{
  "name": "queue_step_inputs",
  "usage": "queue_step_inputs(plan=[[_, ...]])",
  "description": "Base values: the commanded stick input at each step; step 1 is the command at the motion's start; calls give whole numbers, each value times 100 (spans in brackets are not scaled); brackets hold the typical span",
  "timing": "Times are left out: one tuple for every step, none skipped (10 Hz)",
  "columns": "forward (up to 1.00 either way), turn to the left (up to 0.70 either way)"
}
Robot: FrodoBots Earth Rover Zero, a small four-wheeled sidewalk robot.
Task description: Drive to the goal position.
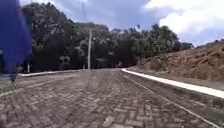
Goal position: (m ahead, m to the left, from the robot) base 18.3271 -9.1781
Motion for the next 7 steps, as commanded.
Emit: queue_step_inputs(plan=[[100, 0], [100, 0], [100, 0], [100, 0], [100, 0], [100, 0], [100, 0]])
